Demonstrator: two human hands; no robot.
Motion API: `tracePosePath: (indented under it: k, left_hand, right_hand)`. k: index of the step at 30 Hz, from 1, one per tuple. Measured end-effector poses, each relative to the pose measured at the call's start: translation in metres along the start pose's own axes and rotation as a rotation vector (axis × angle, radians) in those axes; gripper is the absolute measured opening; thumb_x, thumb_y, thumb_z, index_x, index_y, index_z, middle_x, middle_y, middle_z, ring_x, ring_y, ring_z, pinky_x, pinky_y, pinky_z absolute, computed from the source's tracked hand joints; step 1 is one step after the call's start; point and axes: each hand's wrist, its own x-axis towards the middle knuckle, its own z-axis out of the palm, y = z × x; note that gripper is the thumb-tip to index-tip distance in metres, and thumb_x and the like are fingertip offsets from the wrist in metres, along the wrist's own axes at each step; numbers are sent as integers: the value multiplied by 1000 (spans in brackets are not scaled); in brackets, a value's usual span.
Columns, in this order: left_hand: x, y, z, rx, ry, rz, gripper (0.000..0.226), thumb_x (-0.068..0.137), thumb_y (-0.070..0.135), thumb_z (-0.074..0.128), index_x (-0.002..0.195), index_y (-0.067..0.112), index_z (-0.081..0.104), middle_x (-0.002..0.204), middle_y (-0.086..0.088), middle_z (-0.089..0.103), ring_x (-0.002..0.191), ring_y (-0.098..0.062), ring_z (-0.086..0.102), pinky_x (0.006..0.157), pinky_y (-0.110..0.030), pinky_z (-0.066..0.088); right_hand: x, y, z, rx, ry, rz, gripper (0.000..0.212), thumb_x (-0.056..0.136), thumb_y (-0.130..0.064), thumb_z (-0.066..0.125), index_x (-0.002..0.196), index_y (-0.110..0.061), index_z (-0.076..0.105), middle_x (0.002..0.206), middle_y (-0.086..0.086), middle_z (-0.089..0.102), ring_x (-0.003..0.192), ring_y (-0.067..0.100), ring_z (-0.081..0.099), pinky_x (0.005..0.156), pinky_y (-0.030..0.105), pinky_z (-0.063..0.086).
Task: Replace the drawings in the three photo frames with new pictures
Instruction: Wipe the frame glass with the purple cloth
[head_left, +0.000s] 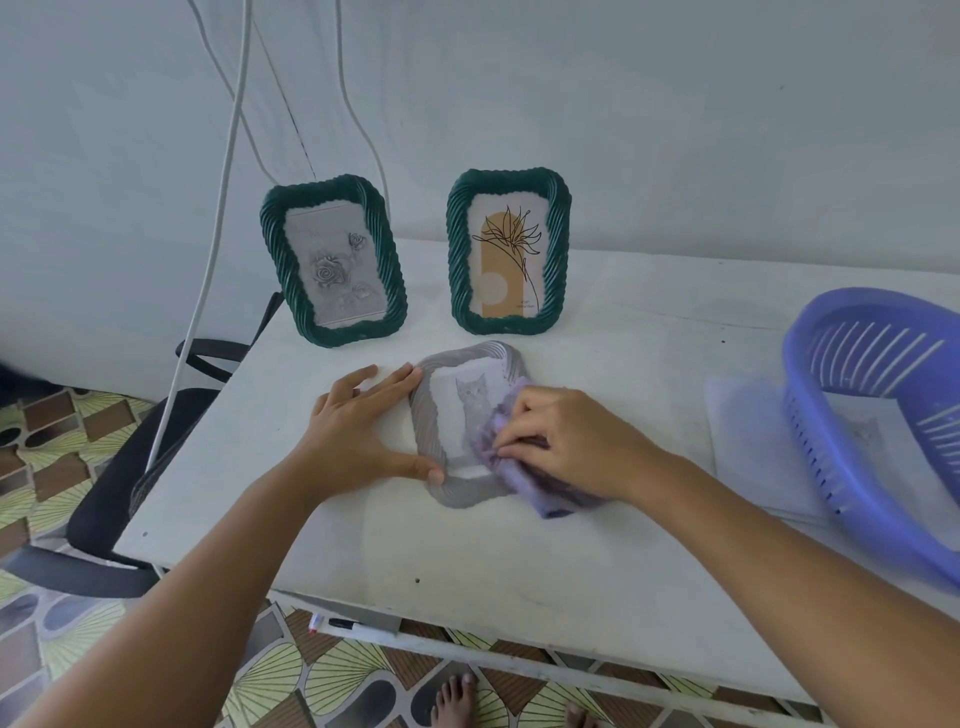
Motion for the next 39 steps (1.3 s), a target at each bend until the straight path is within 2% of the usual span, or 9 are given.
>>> tracePosePath:
  k: [7,10,12,19,22,25,31,37,39]
  left_hand:
    - [1,-1,1,5,-2,-7,134,28,102,62,150,61,24,143,55,11,147,4,6,120,-29,6]
    - [1,-2,1,5,4,-4,136,27,103,62,151,59,25,145,54,12,148,3,6,119,-27,6]
    - [1,-2,1,-5,0,-4,135,29,101,64,152,59,24,145,54,11,148,3,5,118,-27,4]
    - [2,-2,1,1,-6,-4,133,30,101,64,151,60,24,144,54,11,148,3,5,120,-29,5]
    - [2,-4,2,5,2,-5,132,31,100,66,150,62,23,146,53,13,149,2,6,121,-31,6]
    - [2,-4,3,0,5,-4,131,32,99,68,149,63,23,147,52,13,149,2,5,121,-31,6]
    - [2,-3,2,2,-7,-6,132,31,100,66,150,62,23,145,54,11,147,4,4,120,-30,4]
    - [3,-4,2,-6,-2,-10,133,32,99,67,151,60,24,153,46,16,148,4,4,120,-30,3]
    - [3,-3,2,-8,-1,-14,133,31,99,68,151,60,24,152,47,16,148,4,4,121,-30,4]
  right_hand:
    - [29,0,7,-120,183,135,20,98,-30,60,100,-25,79,91,-10,48,81,11,52,75,32,43]
    - [17,-6,11,-63,57,48,19,95,-37,61,94,-32,79,92,-14,55,91,9,54,86,43,47]
    - [3,-3,0,-31,-10,24,16,94,-36,64,93,-31,80,94,-11,60,91,7,56,87,41,48]
    - [25,-7,-3,-204,127,184,22,101,-29,55,103,-28,77,95,-6,51,85,16,54,78,34,45]
    - [14,-9,1,-111,51,135,16,97,-32,61,94,-29,78,93,-11,54,85,9,54,84,42,49]
    - [-6,-7,-17,-51,-33,128,13,94,-35,68,93,-29,79,93,-12,59,85,8,58,82,35,50]
    - [18,-19,-2,-277,97,241,26,103,-30,50,101,-23,75,94,-5,48,83,16,56,74,31,44]
    - [-8,-14,-19,-47,-10,186,13,93,-33,69,92,-26,80,84,-15,53,78,4,54,75,27,46]
    - [-5,-10,-19,-74,16,191,15,95,-34,67,95,-27,80,86,-12,53,79,8,54,75,29,46]
